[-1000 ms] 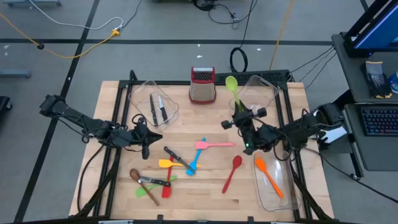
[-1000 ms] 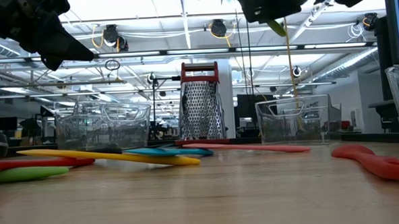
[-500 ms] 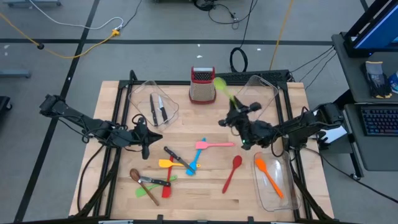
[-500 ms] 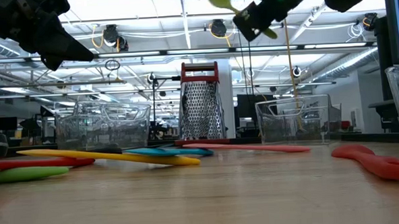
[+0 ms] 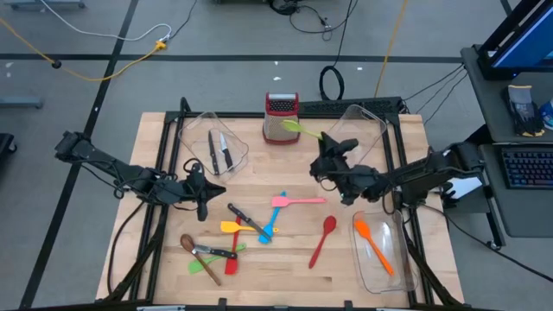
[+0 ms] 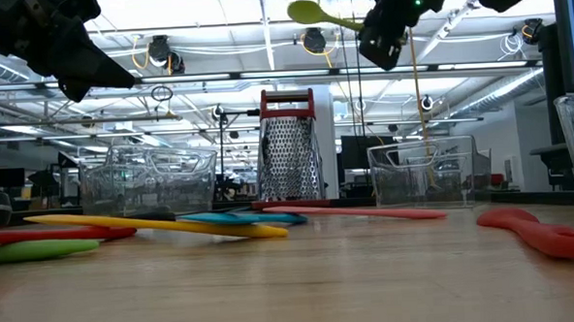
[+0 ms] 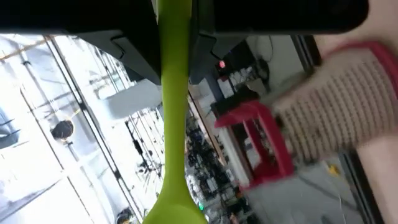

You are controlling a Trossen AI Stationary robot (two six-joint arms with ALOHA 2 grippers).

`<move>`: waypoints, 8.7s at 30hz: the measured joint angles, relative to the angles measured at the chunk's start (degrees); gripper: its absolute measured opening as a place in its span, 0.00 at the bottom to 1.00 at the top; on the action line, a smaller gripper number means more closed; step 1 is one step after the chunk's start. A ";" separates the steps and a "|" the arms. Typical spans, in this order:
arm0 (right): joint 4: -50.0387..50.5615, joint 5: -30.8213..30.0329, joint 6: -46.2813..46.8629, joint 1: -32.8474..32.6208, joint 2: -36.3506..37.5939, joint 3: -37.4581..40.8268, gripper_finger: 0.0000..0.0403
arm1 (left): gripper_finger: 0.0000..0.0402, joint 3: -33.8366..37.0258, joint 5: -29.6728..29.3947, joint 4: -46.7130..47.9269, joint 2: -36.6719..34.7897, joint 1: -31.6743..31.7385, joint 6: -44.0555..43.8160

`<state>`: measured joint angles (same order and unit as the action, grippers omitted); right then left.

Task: Pick & Place Kitchen Items
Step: Put the green serving spoon into the top right transparent bin, then put the brown serving spoon into the top right transparent bin

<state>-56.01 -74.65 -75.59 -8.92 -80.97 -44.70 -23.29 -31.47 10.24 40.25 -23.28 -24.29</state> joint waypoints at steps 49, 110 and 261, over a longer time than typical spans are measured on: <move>51.19 27.49 5.11 34.00 26.55 10.57 0.12 | 0.06 0.00 -0.16 -4.39 -0.02 -0.01 0.10; 96.26 69.94 136.29 46.70 19.71 -0.68 0.12 | 0.06 0.00 -1.39 -4.31 -0.02 0.01 -0.70; 62.77 94.29 76.98 21.94 58.89 25.85 0.00 | 0.00 -25.17 20.20 26.41 31.67 -18.08 -86.08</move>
<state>6.76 19.64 1.39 13.02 -22.09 -18.85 -48.46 -11.27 36.65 71.92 -41.36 -110.37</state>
